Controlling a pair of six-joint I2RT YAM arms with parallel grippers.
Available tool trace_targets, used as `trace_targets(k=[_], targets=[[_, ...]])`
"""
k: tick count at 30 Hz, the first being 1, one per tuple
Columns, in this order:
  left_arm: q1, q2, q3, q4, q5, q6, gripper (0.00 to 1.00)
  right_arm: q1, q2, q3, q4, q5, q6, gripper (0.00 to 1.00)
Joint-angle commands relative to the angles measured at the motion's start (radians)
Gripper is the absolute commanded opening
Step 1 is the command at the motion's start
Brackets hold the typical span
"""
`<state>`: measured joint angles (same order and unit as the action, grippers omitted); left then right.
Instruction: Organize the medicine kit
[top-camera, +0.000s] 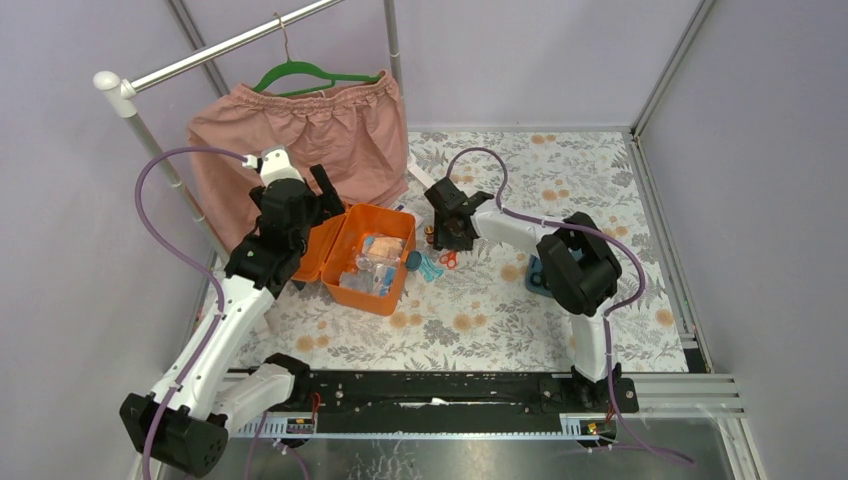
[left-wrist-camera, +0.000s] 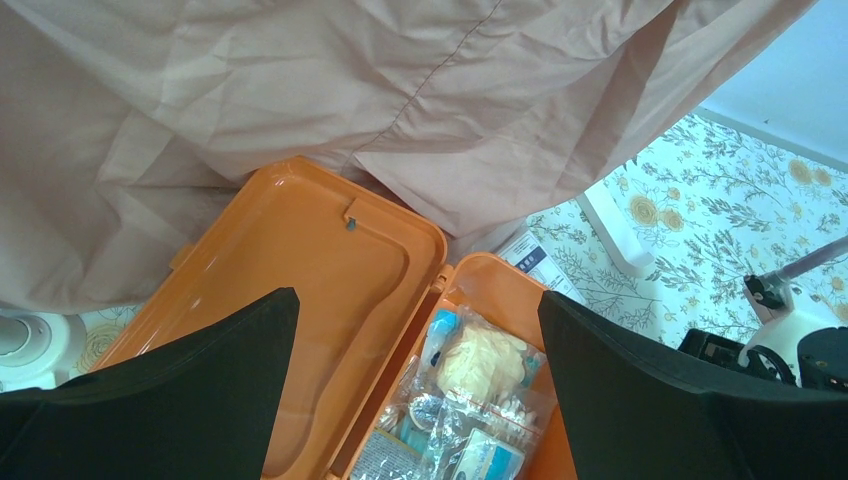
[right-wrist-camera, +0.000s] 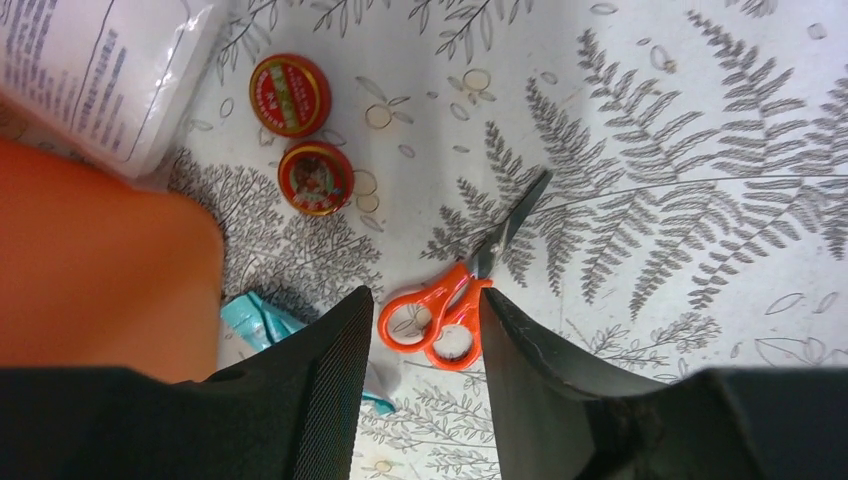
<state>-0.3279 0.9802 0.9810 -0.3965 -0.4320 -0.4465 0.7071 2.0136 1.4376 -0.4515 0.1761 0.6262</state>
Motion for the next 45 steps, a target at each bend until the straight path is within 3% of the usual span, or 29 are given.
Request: trace_targets(k=[1, 19, 33, 45], targets=[[-0.010, -0.015, -0.013, 0.035, -0.026, 0.006, 0.99, 0.011, 0.035, 0.081, -0.074, 0.117, -0.017, 0.52], [-0.010, -0.017, -0.013, 0.036, -0.030, 0.008, 0.99, 0.011, 0.097, 0.108, -0.130, 0.147, -0.046, 0.57], [-0.009, -0.017, -0.015, 0.036, -0.024, 0.006, 0.99, -0.049, -0.075, -0.174, -0.056, -0.009, -0.090, 0.50], [-0.008, -0.014, -0.015, 0.036, -0.023, 0.007, 0.99, -0.065, -0.021, -0.094, -0.066, -0.054, -0.240, 0.51]])
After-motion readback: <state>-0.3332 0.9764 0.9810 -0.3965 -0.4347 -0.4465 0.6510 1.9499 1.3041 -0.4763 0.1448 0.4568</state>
